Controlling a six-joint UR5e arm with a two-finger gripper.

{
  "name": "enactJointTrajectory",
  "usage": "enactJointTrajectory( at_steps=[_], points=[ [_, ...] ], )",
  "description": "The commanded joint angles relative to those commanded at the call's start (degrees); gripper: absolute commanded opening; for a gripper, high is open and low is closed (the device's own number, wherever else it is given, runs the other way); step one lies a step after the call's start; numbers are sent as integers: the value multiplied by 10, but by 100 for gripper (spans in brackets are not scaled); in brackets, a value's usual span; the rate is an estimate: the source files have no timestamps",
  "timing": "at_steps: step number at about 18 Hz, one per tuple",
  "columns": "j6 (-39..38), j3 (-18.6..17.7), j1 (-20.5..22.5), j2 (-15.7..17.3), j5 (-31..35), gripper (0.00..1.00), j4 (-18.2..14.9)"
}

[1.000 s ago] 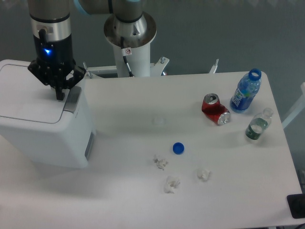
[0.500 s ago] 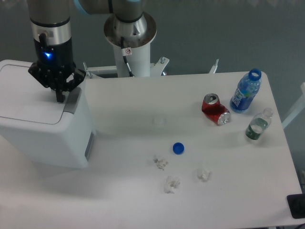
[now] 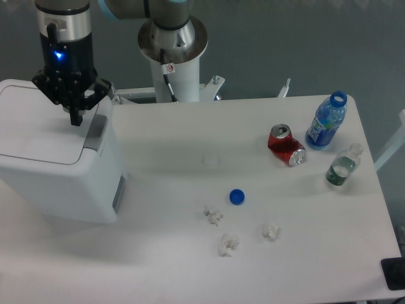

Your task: Close the trash can

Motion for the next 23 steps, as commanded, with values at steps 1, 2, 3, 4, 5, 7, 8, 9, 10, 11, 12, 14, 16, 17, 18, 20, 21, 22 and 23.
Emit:
enactJointTrajectory(
  at_steps=[1, 2, 3, 4, 5, 7, 8, 9, 10, 11, 12, 14, 16, 17, 18, 20, 21, 22, 23],
  points=[
    [0, 1, 10, 0, 0, 41, 0],
    [1, 2, 23, 0, 0, 44, 0],
    [1, 1, 38, -1, 0, 45, -1],
    [1, 1, 52, -3, 0, 46, 0],
    [2, 2, 67, -3, 2, 49, 0],
    [24, 2, 96, -8, 4, 60, 1],
    [48, 2, 112, -10, 5, 100, 0],
    [71, 1, 126, -17, 5, 100, -1],
    [84, 0, 139, -25, 5, 100, -1],
    [90, -1, 153, -30, 5, 100, -1],
    [95, 1, 171, -40, 5, 100, 1],
    [120, 6, 200, -67, 5, 100, 1],
    [154, 13, 229, -96, 9, 100, 0],
    [169, 18, 242, -111, 14, 100, 0],
    [187, 25, 252, -126, 21, 100, 0],
    [229, 35, 266, -159, 31, 100, 0],
    [259, 42, 273, -176, 37, 100, 1],
    [291, 47, 275, -193, 47, 100, 0],
    [322, 50, 277, -206, 55, 100, 0]
  ],
)
